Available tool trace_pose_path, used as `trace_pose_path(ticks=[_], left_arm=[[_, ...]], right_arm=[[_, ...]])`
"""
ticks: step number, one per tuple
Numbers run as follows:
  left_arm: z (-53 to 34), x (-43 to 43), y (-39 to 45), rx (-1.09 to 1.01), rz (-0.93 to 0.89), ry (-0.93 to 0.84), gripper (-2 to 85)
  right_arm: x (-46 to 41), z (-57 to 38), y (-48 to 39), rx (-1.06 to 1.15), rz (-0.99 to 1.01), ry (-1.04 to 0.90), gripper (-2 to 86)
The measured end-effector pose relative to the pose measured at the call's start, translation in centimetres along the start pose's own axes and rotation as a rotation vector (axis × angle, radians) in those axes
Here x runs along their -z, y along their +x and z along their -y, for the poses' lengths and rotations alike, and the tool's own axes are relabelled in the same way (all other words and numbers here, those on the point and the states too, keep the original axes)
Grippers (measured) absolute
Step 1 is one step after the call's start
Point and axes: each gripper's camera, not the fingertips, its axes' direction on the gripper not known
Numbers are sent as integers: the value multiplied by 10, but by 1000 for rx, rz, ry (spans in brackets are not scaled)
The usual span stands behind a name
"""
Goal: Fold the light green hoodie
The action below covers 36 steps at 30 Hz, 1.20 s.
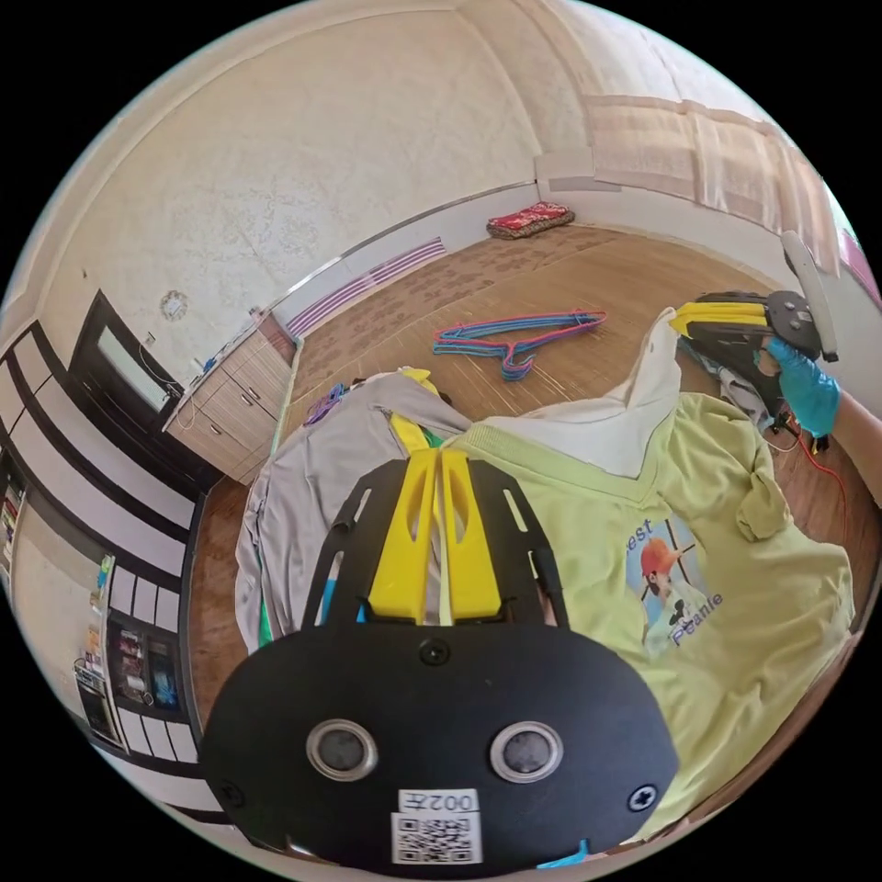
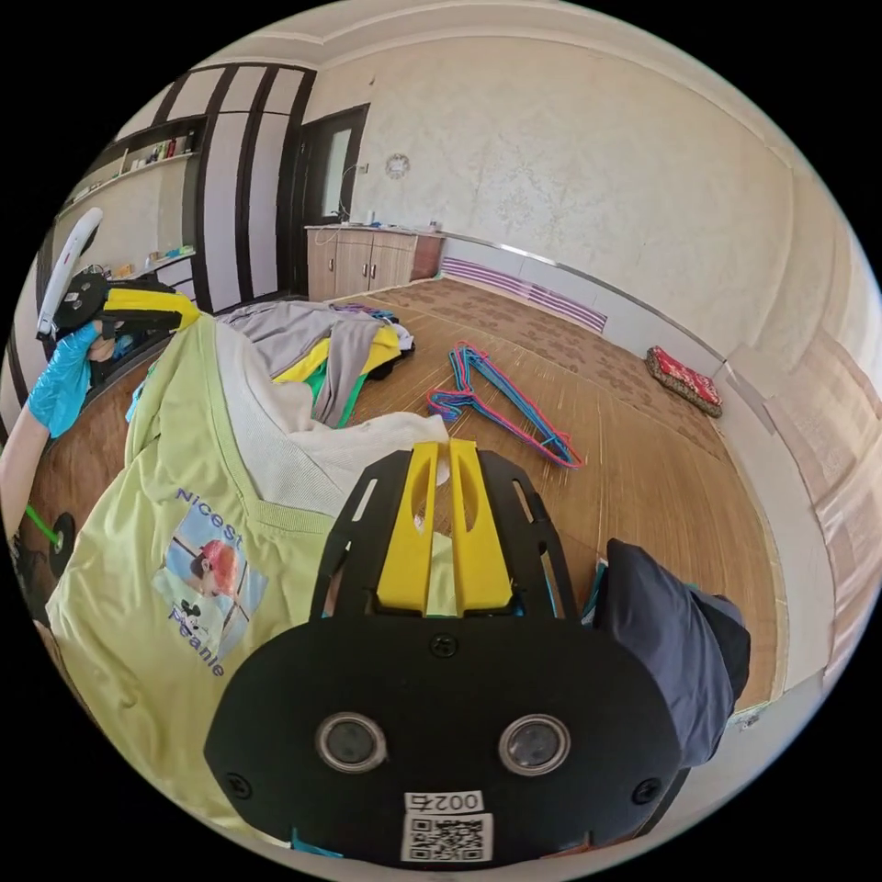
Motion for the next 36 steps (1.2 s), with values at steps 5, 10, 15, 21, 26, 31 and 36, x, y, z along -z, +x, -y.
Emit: trace_pose_path(ticks=[5,10,15,21,26,31,36], left_arm=[[-14,-51,0,48,-66,-123,-9],[-39,-67,-15,147,-156,-159,-10],[-50,-39,-29,170,-160,-109,-10],[-70,3,-26,155,-198,-47,-9],[-100,26,-3,98,-258,-49,-9],[-132,38,20,73,-314,-93,-9],[-160,51,41,64,-351,-124,-10]], right_arm=[[-31,-7,8,-29,64,-127,-6],[-32,-20,12,-41,124,-157,-9],[0,-31,7,5,92,-95,-10],[50,-51,3,-18,140,-18,-10],[94,-78,-5,-20,140,35,-10],[129,-106,-22,17,134,24,-10],[156,-140,-49,35,184,-44,-9]])
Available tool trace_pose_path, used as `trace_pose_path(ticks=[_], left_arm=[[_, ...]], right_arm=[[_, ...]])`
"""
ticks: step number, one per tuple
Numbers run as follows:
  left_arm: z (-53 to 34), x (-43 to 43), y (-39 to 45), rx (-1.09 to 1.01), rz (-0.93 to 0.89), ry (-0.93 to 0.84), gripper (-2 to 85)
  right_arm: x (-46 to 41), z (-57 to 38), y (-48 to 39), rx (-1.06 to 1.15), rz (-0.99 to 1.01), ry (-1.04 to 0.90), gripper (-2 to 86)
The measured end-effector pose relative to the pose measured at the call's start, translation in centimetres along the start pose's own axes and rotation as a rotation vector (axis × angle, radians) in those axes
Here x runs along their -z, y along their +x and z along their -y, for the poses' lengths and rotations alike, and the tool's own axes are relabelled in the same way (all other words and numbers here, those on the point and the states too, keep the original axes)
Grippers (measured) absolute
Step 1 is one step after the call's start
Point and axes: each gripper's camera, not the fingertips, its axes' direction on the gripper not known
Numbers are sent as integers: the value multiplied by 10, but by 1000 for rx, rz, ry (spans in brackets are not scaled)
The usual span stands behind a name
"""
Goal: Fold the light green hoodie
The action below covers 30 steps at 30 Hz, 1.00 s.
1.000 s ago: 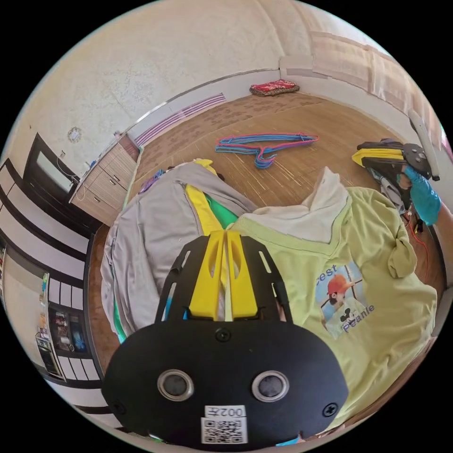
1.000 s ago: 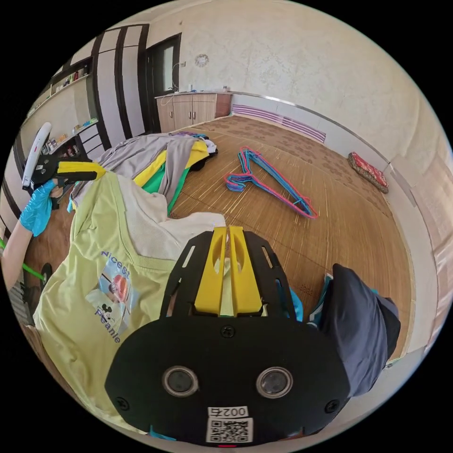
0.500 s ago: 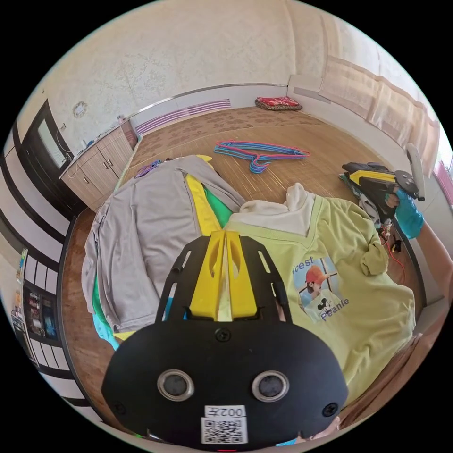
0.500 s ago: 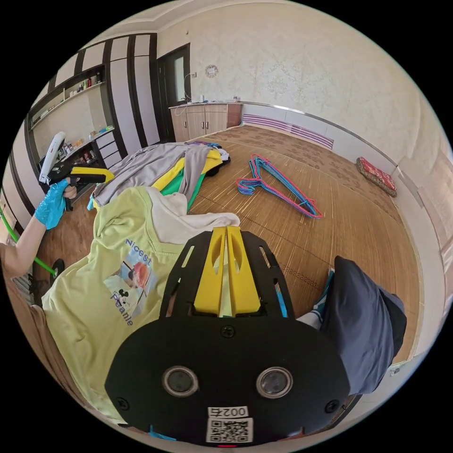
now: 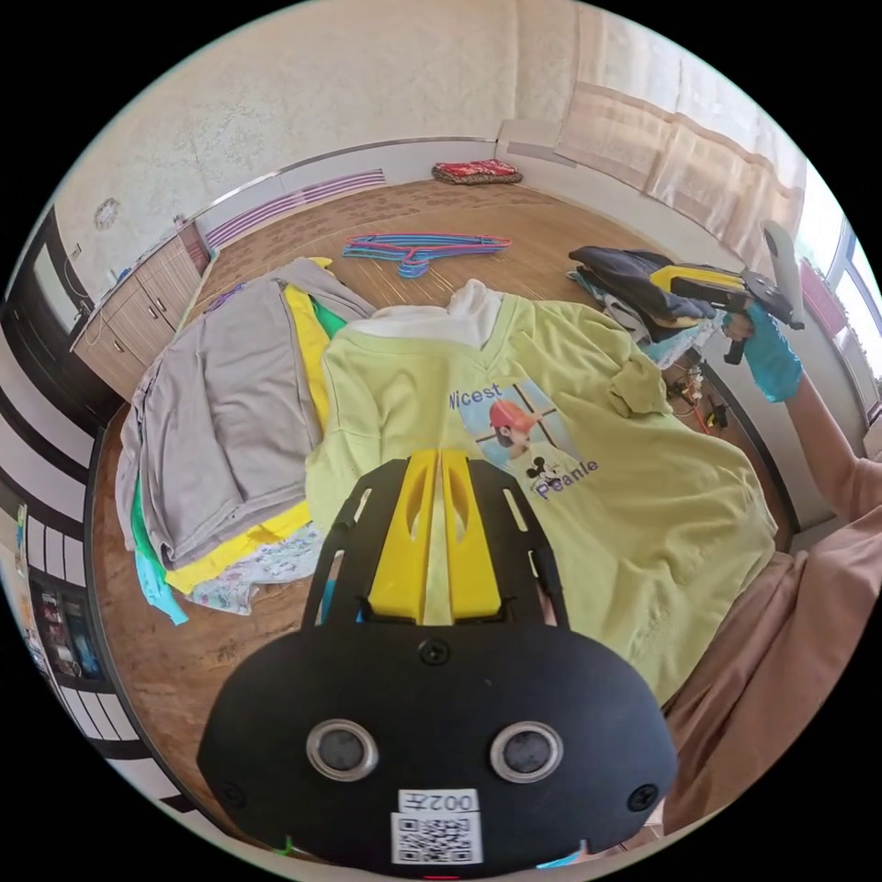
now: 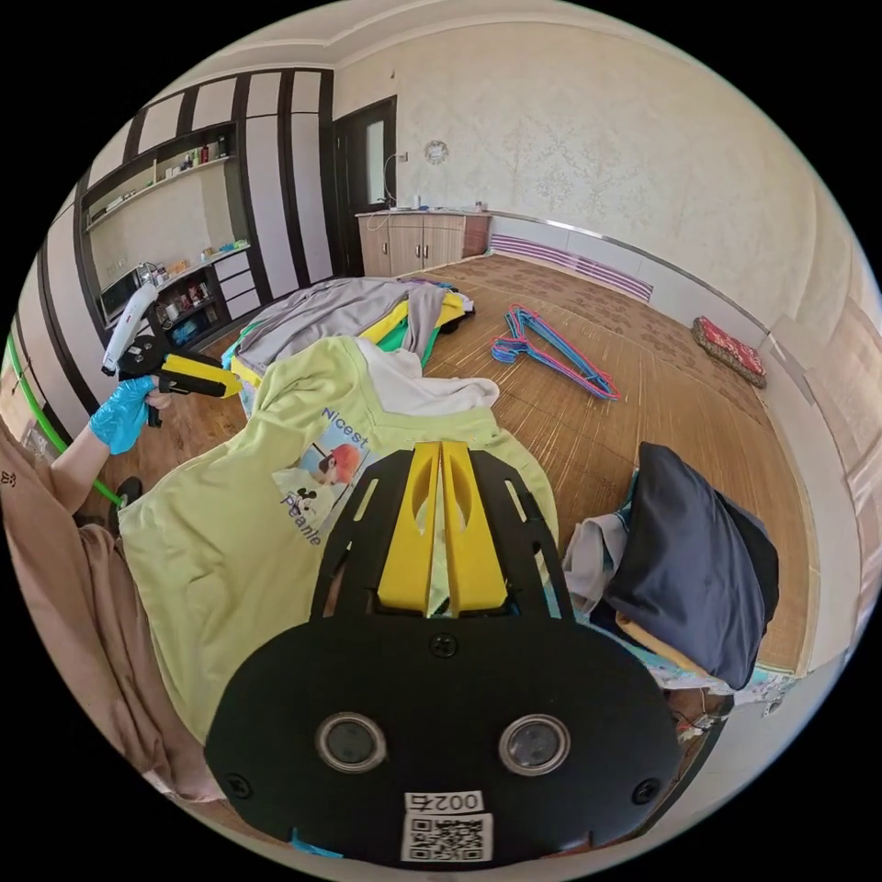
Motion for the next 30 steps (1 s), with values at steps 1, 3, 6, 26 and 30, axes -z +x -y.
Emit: trace_pose_path(ticks=[1,3,6,26,30], left_arm=[[-3,0,3,-5,-3,-4,-10],[-13,-1,14,-27,-20,-20,-12],[-25,-4,27,-56,-38,-43,-15],[-59,-35,29,-19,-69,-167,2],[-56,-42,27,-7,-68,-174,3]], right_arm=[[1,-4,-4,0,9,-10,-9],[2,-20,-20,8,35,-65,-9],[-2,-41,-35,9,11,-124,-6],[4,-62,-40,-118,-228,-20,38],[42,-37,-5,-109,-397,51,35]])
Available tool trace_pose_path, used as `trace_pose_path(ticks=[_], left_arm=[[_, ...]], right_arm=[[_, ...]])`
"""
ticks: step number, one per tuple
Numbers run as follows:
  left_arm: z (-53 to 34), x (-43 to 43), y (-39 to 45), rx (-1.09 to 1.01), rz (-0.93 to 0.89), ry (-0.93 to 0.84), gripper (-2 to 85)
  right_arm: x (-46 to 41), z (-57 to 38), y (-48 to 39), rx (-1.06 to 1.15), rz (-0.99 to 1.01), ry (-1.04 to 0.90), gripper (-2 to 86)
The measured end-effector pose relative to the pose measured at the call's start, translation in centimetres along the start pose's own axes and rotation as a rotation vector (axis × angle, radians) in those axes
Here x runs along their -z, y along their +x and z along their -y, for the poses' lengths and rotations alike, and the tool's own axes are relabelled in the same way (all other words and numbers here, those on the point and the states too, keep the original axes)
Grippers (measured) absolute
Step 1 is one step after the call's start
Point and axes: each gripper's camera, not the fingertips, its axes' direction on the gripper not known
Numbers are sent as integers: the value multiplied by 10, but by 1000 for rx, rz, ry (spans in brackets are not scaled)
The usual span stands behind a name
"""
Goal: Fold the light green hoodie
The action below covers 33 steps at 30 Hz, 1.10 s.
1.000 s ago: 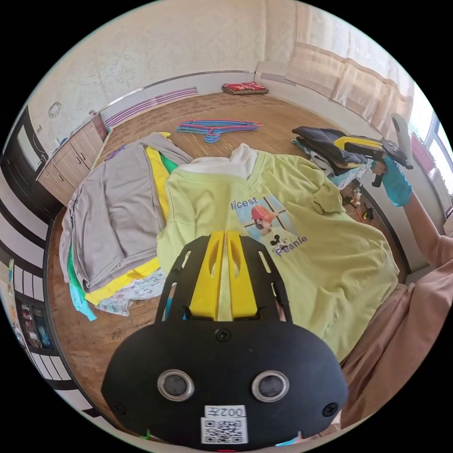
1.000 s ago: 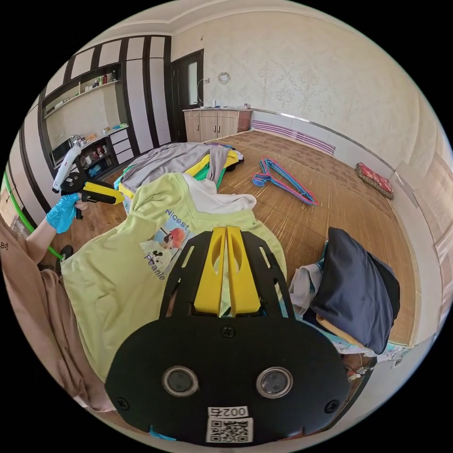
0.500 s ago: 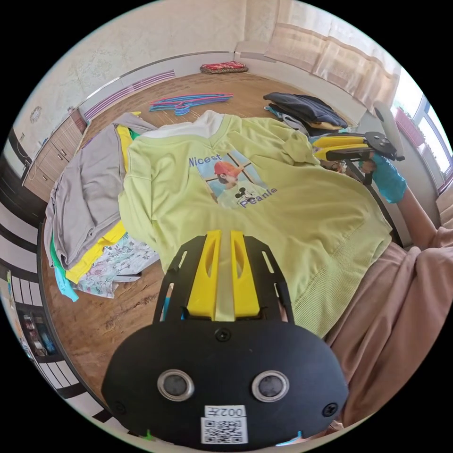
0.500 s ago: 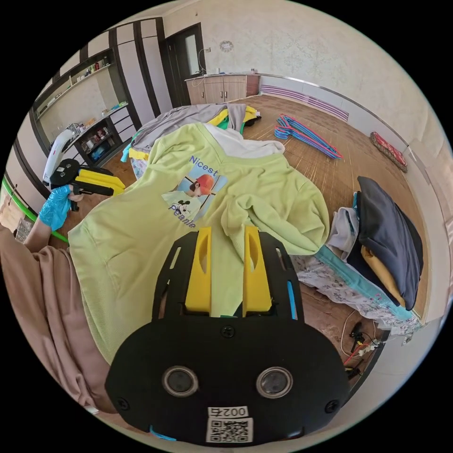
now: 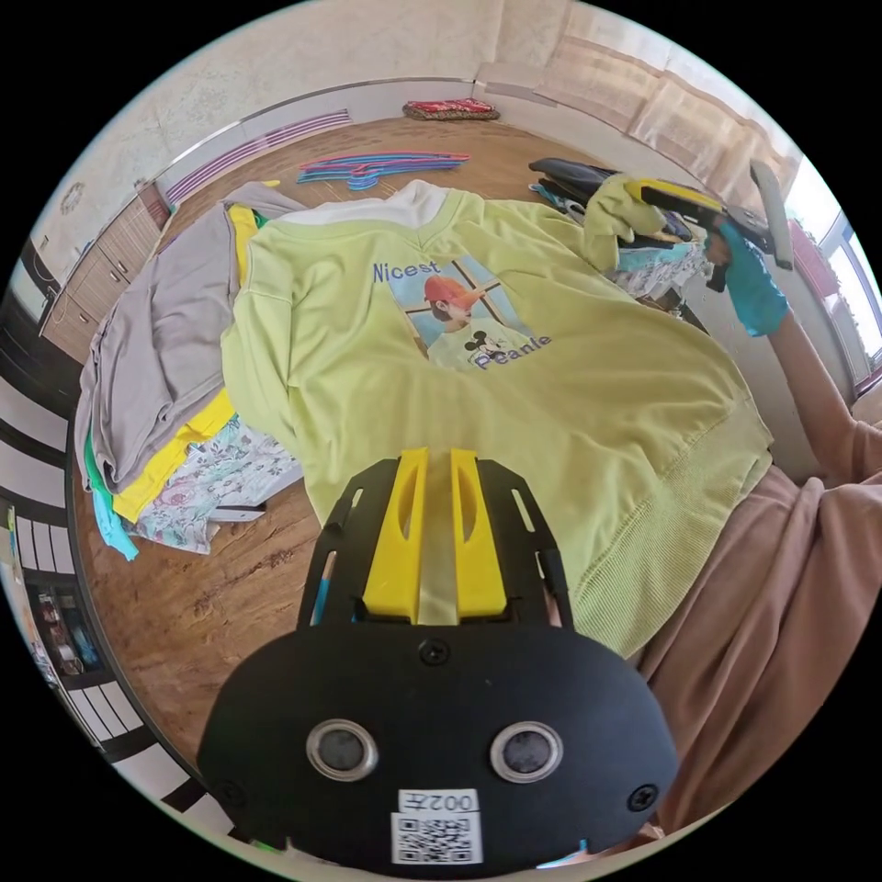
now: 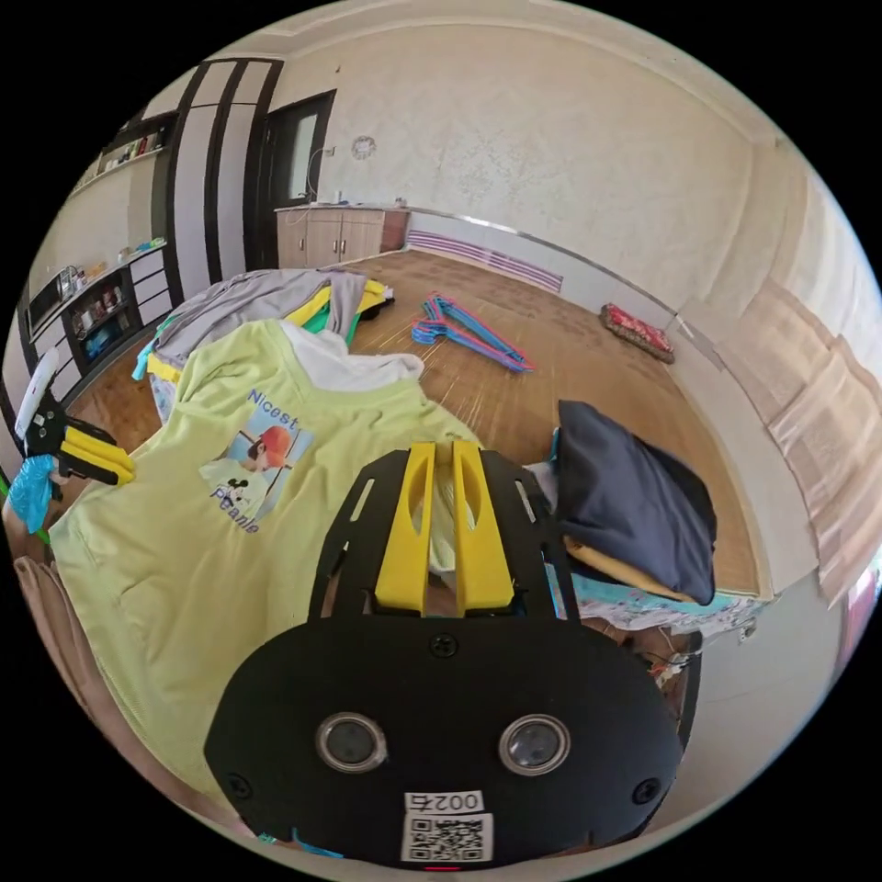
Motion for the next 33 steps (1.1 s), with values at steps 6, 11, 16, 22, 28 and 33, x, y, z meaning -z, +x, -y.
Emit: trace_pose_path(ticks=[6,11,16,22,28,33], left_arm=[[6,-1,-1,10,0,4,3],[8,-1,-6,25,5,-11,3],[16,2,-14,42,3,-8,3],[30,1,-15,32,3,-16,3],[37,-2,-12,4,-7,-34,5],[35,-1,-15,12,-9,-32,18]], right_arm=[[26,43,81,-113,-107,134,33],[41,57,130,-155,-178,212,32],[19,52,173,-145,-267,106,24],[-30,12,217,-240,-311,-124,-8],[-39,-21,211,-238,-202,-176,-9],[-14,-32,164,-115,4,-141,-5]])
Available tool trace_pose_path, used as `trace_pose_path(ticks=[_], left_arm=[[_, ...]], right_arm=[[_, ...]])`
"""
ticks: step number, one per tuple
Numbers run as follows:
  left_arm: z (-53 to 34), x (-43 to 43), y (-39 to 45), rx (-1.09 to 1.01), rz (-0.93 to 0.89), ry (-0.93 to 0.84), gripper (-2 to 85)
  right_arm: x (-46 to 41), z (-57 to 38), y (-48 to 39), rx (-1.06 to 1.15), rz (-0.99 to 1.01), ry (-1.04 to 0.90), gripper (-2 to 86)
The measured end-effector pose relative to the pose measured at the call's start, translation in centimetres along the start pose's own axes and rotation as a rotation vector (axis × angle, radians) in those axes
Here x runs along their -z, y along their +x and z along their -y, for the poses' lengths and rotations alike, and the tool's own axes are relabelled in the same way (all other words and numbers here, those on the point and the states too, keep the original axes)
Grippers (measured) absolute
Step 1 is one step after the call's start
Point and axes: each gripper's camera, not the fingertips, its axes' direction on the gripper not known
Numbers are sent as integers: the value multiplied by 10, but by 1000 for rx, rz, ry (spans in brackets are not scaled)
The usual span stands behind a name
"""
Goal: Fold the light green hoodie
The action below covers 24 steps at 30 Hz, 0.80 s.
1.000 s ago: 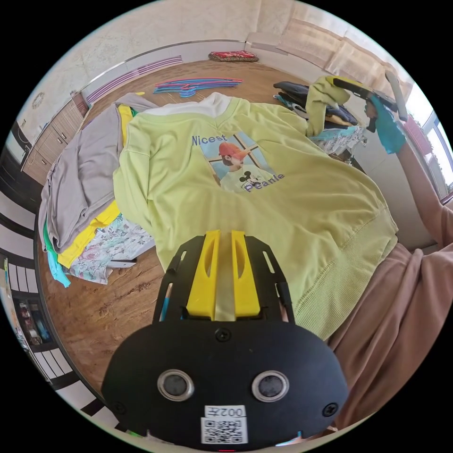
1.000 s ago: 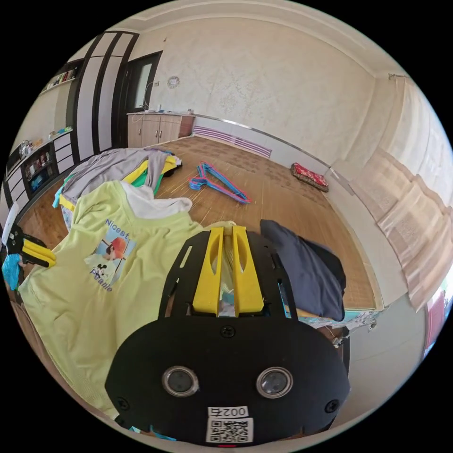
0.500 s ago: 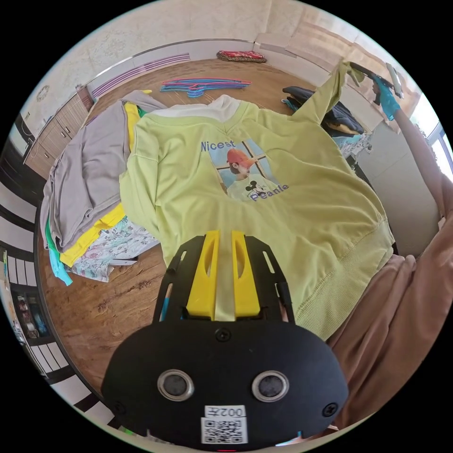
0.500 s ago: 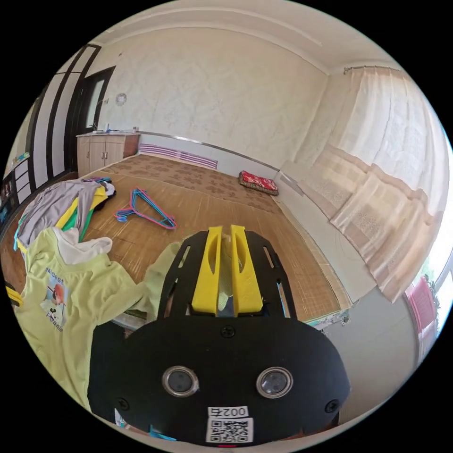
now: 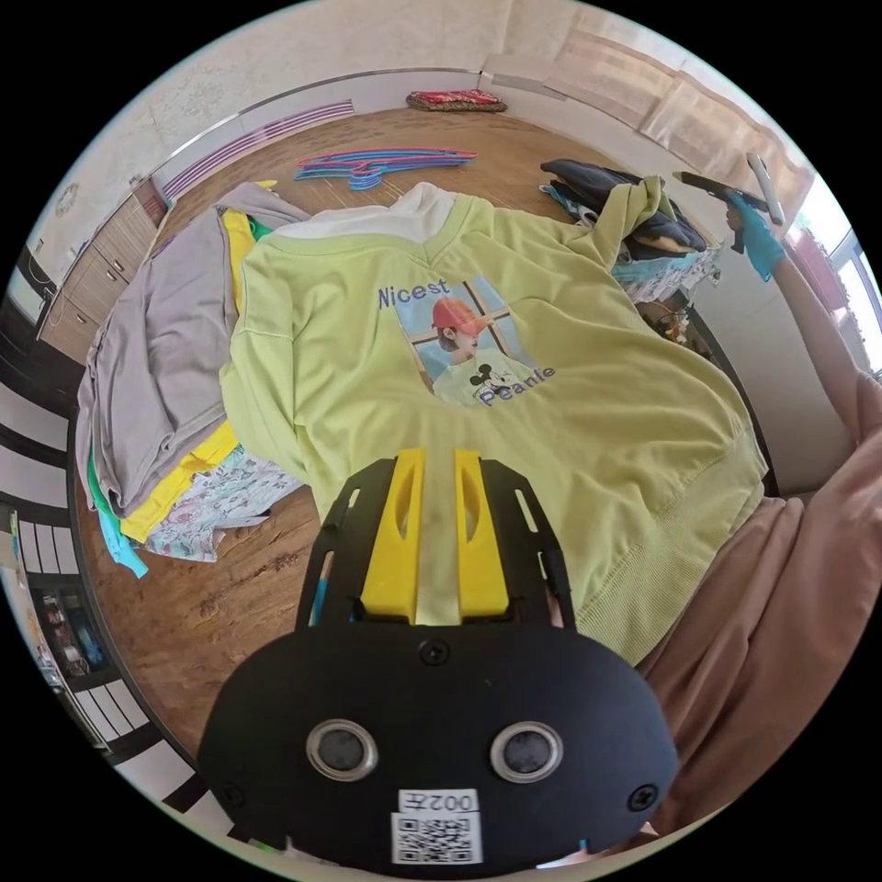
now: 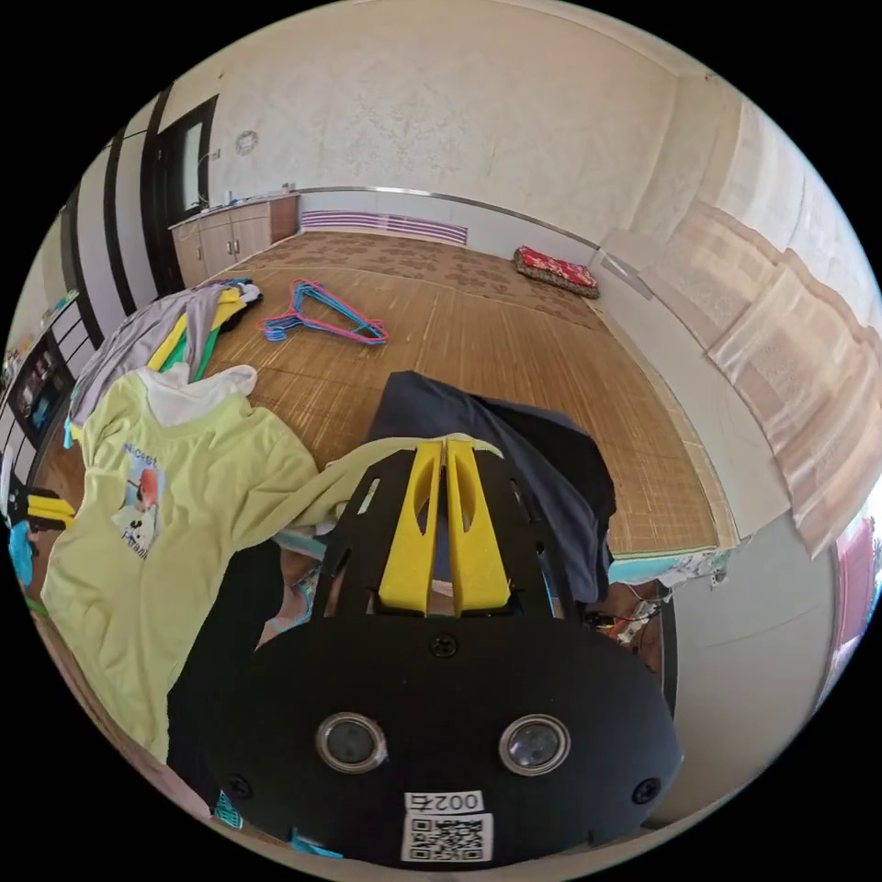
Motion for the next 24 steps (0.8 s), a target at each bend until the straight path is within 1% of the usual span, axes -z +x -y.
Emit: trace_pose_path(ticks=[4,6,7,13,15,19,23,24], left_arm=[[-6,1,-2,17,1,8,27],[-11,1,0,20,11,9,32],[-13,1,0,22,13,10,33],[-27,4,7,23,38,9,42],[-35,9,8,24,33,17,44],[-49,17,6,34,17,33,48],[-66,12,2,49,24,4,51],[-70,8,1,52,30,-7,50]], right_arm=[[17,-20,-43,81,142,13,3],[23,-35,-73,129,248,-9,14],[24,-40,-81,139,271,-18,18],[27,-79,-147,238,422,-149,73],[28,-90,-163,255,471,-224,100],[35,-111,-177,249,484,-289,117],[25,-134,-189,234,418,-379,119],[24,-138,-190,210,412,-367,120]])
